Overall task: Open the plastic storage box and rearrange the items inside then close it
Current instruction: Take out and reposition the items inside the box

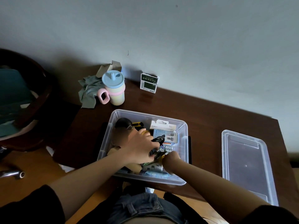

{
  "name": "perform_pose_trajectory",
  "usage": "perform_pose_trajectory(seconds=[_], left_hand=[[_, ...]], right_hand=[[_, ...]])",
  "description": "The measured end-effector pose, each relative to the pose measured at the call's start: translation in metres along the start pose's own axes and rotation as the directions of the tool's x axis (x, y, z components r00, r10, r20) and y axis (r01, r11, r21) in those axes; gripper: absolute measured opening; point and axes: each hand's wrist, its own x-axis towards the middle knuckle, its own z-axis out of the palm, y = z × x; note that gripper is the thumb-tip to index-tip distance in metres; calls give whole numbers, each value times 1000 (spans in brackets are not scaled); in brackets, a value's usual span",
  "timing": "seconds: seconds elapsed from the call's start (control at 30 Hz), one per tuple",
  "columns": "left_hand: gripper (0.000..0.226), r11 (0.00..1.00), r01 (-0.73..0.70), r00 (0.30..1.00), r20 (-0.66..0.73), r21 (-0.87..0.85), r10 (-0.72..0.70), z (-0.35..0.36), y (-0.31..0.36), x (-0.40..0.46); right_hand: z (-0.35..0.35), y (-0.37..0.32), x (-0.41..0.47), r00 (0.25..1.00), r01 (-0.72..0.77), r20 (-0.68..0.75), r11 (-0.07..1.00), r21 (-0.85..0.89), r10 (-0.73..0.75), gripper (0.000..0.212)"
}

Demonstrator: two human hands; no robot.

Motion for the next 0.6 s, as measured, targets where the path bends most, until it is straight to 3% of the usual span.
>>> perform_pose_trajectory(seconds=[0.1, 0.3, 0.47, 0.6], left_hand=[[31, 1000, -13, 1000, 23, -2, 13, 3, 0, 0], [28, 999, -22, 999, -24, -37, 21, 8, -3, -4], [32, 998, -21, 999, 26, -63, 23, 11, -5, -2], [32, 999, -41, 999, -11, -23, 41, 11, -5, -2]], right_hand=[[6, -2, 2, 998, -25, -53, 999, 26, 27, 41], [11, -9, 6, 991, -128, -25, 984, 122, 132, 46], [1, -3, 0, 994, -112, 14, 992, 60, 111, 47], [1, -3, -5, 999, 13, 38, 999, -44, -12, 36]])
